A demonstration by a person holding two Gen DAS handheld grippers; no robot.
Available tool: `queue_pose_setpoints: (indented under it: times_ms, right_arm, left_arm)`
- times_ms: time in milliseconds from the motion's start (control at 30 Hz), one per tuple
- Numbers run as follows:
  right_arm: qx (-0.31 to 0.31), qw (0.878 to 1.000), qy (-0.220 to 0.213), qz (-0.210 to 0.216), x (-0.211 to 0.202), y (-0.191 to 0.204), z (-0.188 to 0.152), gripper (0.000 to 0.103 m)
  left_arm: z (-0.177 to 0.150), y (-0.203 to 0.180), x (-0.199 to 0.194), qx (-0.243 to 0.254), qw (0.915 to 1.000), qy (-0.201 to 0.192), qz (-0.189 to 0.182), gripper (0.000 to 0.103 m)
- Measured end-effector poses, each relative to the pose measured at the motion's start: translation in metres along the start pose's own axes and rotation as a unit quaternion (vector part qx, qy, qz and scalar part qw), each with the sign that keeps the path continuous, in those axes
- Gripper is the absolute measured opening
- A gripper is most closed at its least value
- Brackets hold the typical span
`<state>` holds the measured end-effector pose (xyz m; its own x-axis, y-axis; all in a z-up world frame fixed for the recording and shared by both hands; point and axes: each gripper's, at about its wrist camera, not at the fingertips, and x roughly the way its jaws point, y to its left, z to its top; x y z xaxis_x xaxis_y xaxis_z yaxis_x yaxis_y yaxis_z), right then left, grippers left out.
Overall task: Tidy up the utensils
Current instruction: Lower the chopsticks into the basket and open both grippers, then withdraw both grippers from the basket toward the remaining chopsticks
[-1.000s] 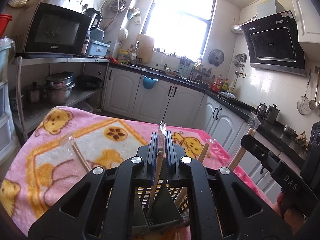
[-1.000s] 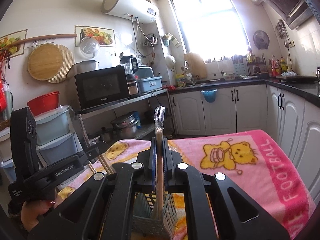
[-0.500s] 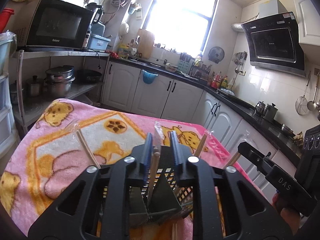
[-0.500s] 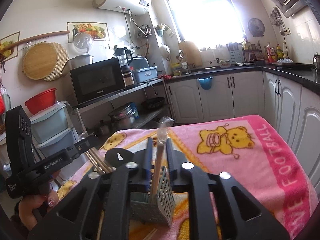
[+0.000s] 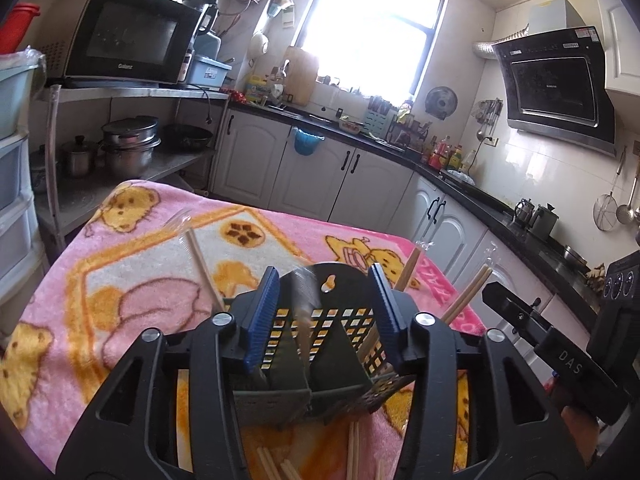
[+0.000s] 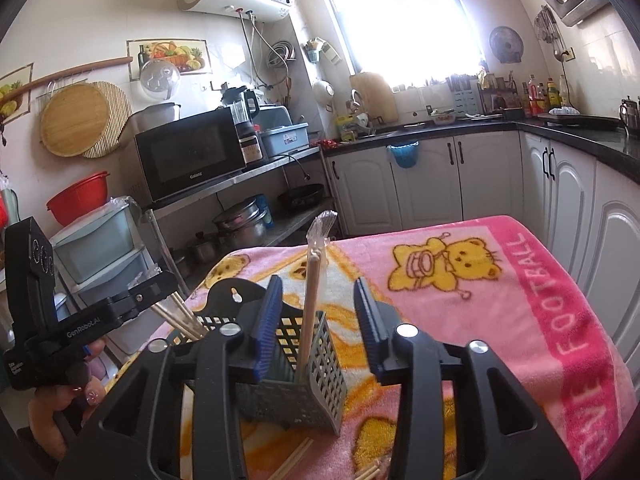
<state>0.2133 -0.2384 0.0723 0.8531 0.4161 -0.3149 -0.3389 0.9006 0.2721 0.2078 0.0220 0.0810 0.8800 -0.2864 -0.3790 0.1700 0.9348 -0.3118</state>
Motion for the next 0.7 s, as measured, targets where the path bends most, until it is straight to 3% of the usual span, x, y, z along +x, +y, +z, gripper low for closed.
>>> queue_pose_setpoints:
  times_ms: [333, 500, 700]
  right_arm:
    - [-0.012, 1.000, 0.005, -0.001, -0.010, 0.007, -0.003, 0.049]
    - [-0.022, 1.000, 0.005, -0.003, -0.016, 0.011, -0.006, 0.054]
    - [-0.028, 1.000, 0.010, -0.003, -0.021, 0.014, -0.010, 0.058]
  left_arm:
    - [-0.006, 0.009, -0.016, -0.016, 0.9998, -0.003, 0.006, 0.067]
    - [-0.010, 0.011, -0.024, -0.020, 0.9997, -0.007, 0.012, 0.085]
    - [-0.013, 0.014, -0.033, -0.025, 0.9995, -0.013, 0.014, 0.092]
